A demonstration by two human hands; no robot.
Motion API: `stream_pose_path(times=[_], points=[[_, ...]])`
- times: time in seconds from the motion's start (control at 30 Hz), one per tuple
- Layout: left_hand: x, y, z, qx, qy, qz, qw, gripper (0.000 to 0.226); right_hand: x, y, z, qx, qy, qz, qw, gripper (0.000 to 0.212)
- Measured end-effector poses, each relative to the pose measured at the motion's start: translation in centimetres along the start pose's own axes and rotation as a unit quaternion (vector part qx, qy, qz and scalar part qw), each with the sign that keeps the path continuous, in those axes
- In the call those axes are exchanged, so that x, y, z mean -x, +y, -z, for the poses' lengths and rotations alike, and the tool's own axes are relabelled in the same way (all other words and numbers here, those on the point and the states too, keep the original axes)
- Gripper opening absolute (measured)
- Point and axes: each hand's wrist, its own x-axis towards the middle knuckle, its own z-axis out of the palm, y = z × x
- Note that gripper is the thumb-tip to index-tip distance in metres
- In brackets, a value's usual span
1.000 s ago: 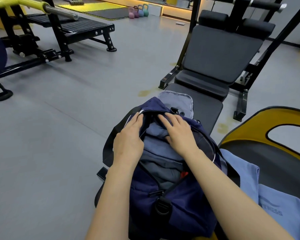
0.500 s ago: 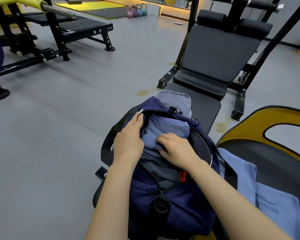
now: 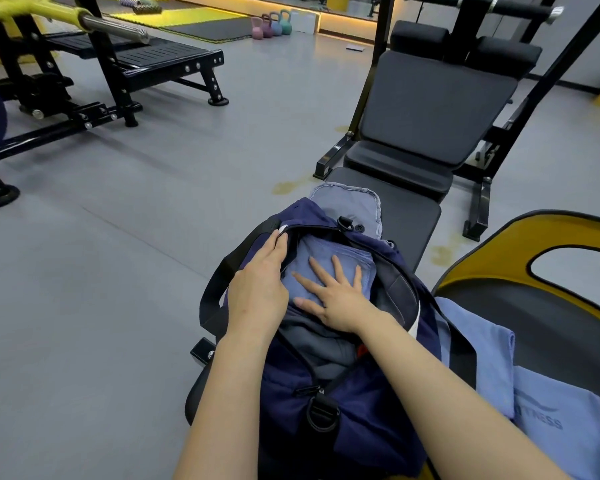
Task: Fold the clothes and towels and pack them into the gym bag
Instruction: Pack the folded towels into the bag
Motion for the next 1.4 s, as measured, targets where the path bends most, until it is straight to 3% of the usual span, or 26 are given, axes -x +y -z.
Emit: stream_pose_path(times=[0.1,0.37,0.77,0.87,1.17,1.4], points=[[0.0,0.1,-0.1,0.0,0.003,-0.003,1.0,0.076,-0.1,0.1,0.1,-0.021,-0.012,-0.008,1.0,0.054],[0.2,0.7,-0.3,-0.02,-0.041,-0.01,0.999,0.077,0.7,0.0,0.9,-0.027,0.006,-0.005,1.0,0.057],[1.5,3.9,-1.8,-0.093,-0.061,-0.075,0.991,0.065,5.9,1.6,3.9,-0.025,0.128,-0.003,0.991,0.062],[2.2,5.4,-2.7,-0.059,-0.07,-0.075,0.993,0.063,8.3,3.2,4.3,-0.024,0.149,-0.022,0.988,0.06],[5.3,11.4,-7.9,-0.053,-0.137,-0.174,0.974,0.051,17.6,9.9,4.0,-0.071,0.231,-0.15,0.959,0.052],[6.7,13.3,-10.6,-0.077,-0.186,-0.194,0.96,0.053,23.7,16.4,-2.7,-0.182,0.229,-0.338,0.895,0.043]])
